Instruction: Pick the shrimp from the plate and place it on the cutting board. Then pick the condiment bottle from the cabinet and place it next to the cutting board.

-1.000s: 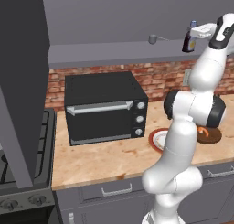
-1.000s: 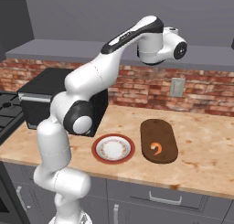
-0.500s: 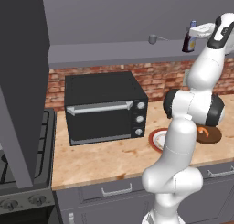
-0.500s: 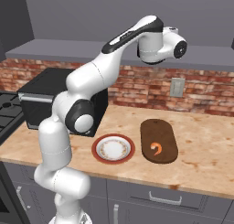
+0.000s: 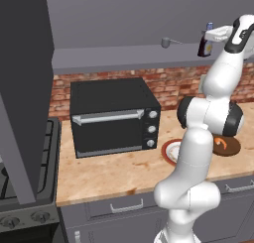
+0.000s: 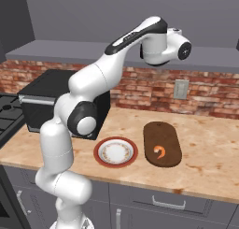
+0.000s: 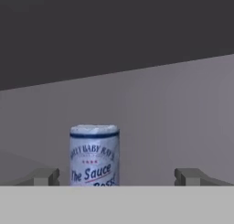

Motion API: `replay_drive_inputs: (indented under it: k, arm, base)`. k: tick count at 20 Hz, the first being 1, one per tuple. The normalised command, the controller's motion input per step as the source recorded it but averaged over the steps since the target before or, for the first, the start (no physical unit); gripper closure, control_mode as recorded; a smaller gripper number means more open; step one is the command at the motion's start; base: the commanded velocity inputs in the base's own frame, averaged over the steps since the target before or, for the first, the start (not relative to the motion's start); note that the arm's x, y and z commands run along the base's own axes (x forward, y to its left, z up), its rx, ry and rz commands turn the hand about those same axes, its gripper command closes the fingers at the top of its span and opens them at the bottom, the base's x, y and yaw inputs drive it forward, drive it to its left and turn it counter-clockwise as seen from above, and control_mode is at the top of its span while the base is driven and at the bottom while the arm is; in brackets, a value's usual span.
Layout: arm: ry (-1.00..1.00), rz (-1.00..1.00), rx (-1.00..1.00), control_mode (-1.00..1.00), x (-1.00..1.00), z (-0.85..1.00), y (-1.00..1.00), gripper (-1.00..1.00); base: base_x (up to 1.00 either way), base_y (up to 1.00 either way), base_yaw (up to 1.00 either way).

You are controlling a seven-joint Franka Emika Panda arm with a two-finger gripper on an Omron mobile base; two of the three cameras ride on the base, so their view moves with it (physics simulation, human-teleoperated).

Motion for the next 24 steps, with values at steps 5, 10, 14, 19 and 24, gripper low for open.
replay_drive_inputs:
  k: [5,10,14,19,24]
  arm:
    - [0.0,0.0,0.0,-1.0,0.05,-0.12,0.07,-1.0]
    - [0.0,0.0,0.0,-1.0,0.09,-0.17,0.23,1.0]
    - [0.0,0.0,0.0,-1.0,0.09,-0.05,0.17,1.0]
    - [0.0,0.0,0.0,-1.0,0.0,0.0,0.01,1.0]
    - [0.0,0.0,0.0,-1.0,-0.03,0.03,0.0,1.0]
  base:
    - [0.0,0.0,0.0]
    - [0.0,0.0,0.0]
    - [0.0,0.0,0.0]
    - [0.0,0.0,0.0]
    - [0.0,0.0,0.0]
